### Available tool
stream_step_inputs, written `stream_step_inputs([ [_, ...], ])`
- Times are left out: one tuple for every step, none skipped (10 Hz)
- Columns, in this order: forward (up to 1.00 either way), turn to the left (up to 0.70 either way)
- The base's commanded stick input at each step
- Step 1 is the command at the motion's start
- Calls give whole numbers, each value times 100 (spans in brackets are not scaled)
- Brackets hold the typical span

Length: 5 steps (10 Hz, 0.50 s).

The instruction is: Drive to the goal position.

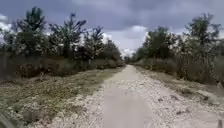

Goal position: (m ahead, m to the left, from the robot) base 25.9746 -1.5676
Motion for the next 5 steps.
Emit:
stream_step_inputs([
  [50, 1],
  [50, 1],
  [50, -18],
  [50, -49],
  [50, -49],
])
